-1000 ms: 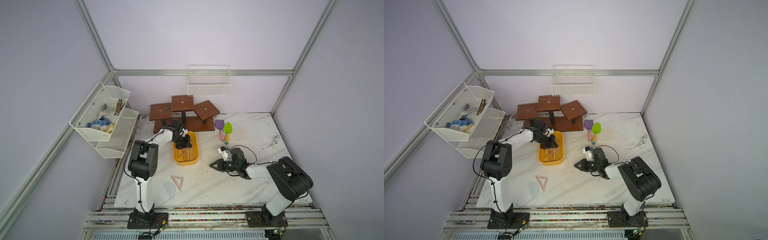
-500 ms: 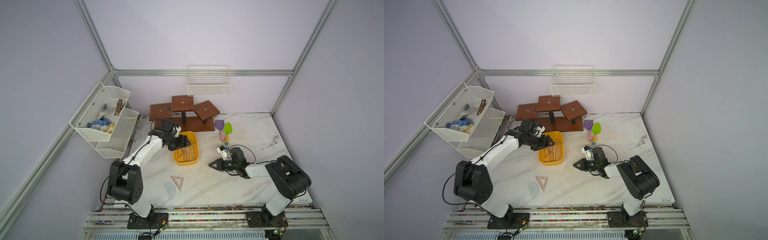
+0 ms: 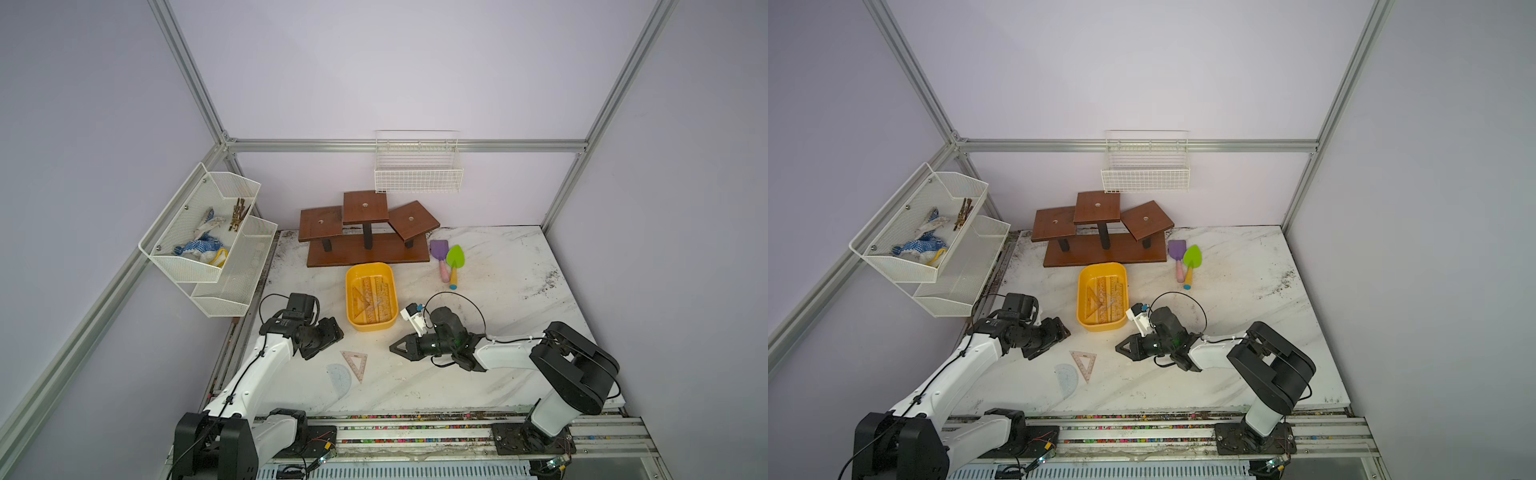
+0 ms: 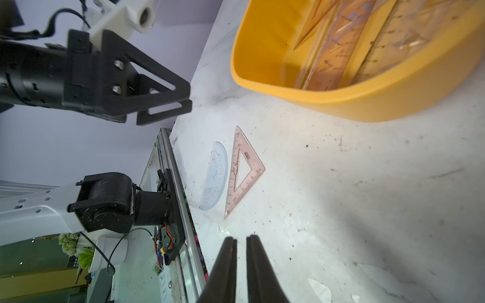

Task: Put the scattered rulers into the storage box
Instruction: Pick up the ruler from the center of the board.

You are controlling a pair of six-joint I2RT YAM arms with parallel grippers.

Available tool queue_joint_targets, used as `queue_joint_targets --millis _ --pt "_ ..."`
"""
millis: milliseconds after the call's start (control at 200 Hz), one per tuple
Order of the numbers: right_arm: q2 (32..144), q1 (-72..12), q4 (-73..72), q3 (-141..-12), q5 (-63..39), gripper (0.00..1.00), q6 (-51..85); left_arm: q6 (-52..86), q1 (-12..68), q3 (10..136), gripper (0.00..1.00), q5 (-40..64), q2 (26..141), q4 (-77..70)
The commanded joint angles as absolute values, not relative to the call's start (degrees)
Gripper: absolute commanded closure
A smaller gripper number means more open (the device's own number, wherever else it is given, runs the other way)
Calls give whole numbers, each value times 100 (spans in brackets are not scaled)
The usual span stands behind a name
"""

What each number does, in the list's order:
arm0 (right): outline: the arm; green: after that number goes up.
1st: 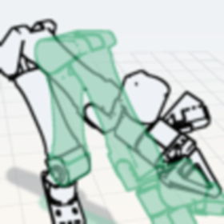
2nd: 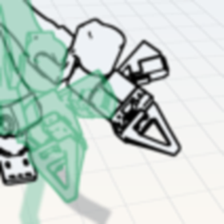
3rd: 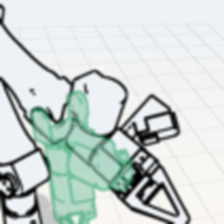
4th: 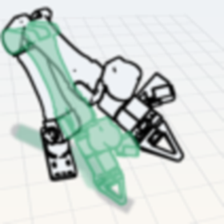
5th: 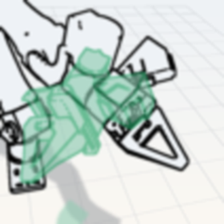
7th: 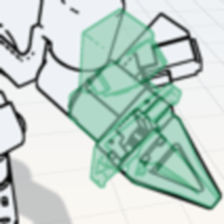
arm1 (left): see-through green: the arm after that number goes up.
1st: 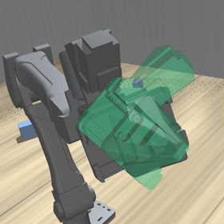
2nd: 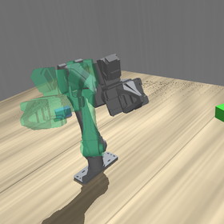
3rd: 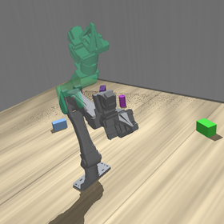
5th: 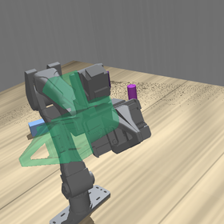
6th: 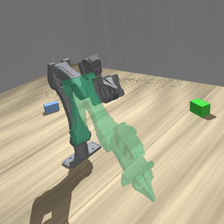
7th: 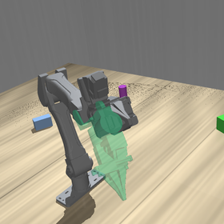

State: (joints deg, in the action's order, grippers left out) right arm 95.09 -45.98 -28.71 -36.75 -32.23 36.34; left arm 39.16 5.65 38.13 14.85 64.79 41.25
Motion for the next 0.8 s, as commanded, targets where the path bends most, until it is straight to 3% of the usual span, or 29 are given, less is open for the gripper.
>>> queue_joint_targets --millis 0,795 --pt "9654 -4723 -2883 -3814 -2971 84 3600 4252 568 3503 22 2072 6538 3351" --pt "9983 -4843 -3146 -3842 -2927 84 3768 4763 1696 3014 29 2472 7121 2458"
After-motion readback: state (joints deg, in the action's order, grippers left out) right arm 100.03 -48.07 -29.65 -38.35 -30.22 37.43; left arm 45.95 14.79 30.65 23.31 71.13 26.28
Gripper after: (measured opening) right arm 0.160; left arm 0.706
